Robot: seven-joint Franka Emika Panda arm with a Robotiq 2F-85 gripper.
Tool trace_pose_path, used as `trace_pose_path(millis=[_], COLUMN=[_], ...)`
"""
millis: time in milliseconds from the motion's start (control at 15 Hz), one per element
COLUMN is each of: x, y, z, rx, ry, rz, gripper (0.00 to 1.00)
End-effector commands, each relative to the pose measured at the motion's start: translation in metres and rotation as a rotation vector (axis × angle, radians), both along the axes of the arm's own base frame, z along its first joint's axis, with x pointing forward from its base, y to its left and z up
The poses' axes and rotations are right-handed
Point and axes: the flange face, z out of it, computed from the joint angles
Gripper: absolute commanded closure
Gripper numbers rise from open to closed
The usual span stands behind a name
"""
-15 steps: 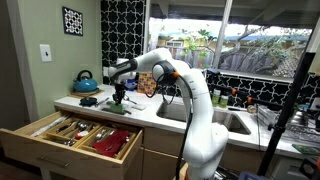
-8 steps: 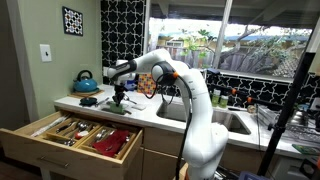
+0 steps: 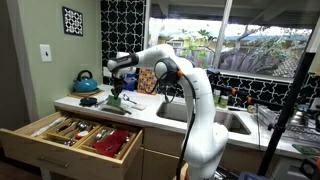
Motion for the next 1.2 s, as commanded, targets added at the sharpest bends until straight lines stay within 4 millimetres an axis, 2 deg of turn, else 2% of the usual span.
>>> trace_pose_path(millis=[0, 67, 200, 267, 467, 533, 800, 1000, 1133], x=[-0.033, -0.037, -0.047, -0.032, -0.042, -0.042, -0.015, -0.011, -0.011], y=[-0.007, -0.017, -0.034, -0.024, -0.037, -0.037, -0.078, -0.105, -0.115], z=[0.057, 0.068, 0.076, 0.081, 0.084, 0.081, 0.047, 0.015, -0.006], rx=[-0.083, -0.133, -0.215, -0.156, -0.196, -0.196, -0.353, -0.409, -0.412], ry=[-0.054, -0.107, -0.122, -0.11, -0.117, -0.116, -0.197, -0.149, -0.087], rz=[-0.05, -0.099, -0.165, -0.107, -0.152, -0.152, -0.343, -0.475, -0.516], gripper=[0.97, 0.97, 0.97, 0.88, 0.88, 0.97, 0.97, 0.97, 0.97])
